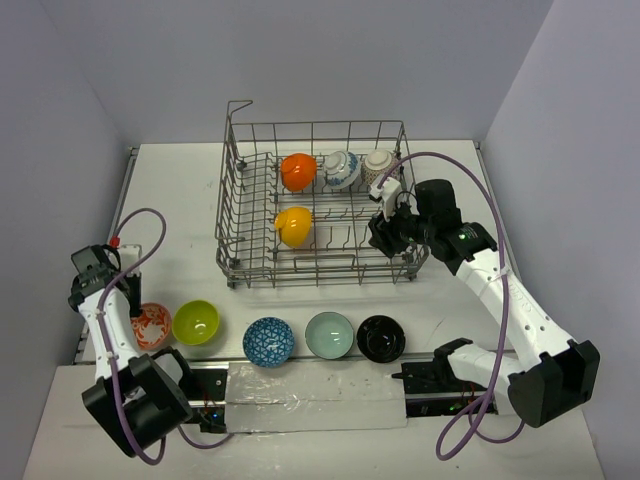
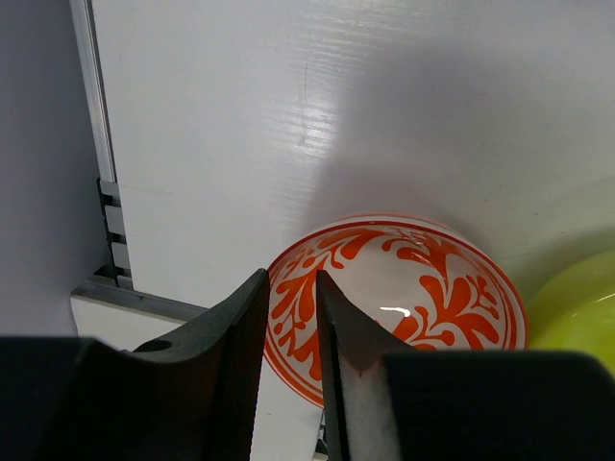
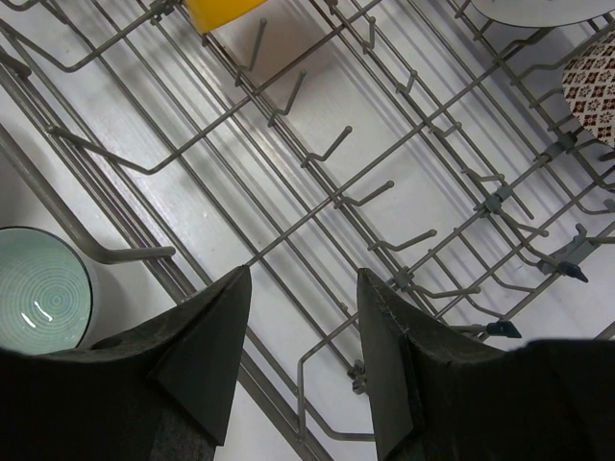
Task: Load the bowls into the dish rack
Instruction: Pick up the bowl from the corner of the board.
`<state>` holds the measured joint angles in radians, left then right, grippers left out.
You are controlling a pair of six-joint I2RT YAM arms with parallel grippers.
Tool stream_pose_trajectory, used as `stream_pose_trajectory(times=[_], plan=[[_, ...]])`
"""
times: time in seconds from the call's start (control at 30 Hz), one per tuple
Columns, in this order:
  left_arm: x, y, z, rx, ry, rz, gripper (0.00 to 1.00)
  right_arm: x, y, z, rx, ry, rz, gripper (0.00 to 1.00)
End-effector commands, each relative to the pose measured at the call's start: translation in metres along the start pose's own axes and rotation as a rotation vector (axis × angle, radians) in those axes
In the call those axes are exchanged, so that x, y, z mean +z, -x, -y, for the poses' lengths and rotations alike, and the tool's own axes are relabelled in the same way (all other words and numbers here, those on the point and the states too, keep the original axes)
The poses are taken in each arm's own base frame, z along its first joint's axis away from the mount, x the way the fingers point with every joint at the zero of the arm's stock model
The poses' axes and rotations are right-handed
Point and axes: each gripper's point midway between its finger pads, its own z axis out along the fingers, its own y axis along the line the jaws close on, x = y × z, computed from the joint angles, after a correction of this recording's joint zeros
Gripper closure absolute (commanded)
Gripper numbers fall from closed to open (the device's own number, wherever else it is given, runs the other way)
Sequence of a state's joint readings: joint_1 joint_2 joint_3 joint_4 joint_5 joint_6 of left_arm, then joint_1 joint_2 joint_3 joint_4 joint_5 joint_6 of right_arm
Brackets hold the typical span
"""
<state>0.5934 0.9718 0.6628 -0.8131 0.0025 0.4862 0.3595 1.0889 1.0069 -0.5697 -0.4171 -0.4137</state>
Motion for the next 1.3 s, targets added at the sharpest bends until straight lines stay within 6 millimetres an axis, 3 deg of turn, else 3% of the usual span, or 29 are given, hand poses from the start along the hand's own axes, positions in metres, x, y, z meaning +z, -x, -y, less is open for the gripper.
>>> stream_pose_trajectory(times=[0.0,1.1,1.27], plan=[[-0.005,0.021,-0.012,0.009,0.026,0.064,0.68,0.002,0.005,0.007,-0.025,-0.026,0.024,0.44],[0.008,0.02,-0.006,0.016,-0.053,0.02,0.82,0.0,0.004,0.013,-0.03,-0.059,0.02,0.44],[0.005,0.024,-0.008,0.013,-0.049,0.027,0.8,0.0,0.003,0.013,-0.033,-0.065,0.019,0.44]])
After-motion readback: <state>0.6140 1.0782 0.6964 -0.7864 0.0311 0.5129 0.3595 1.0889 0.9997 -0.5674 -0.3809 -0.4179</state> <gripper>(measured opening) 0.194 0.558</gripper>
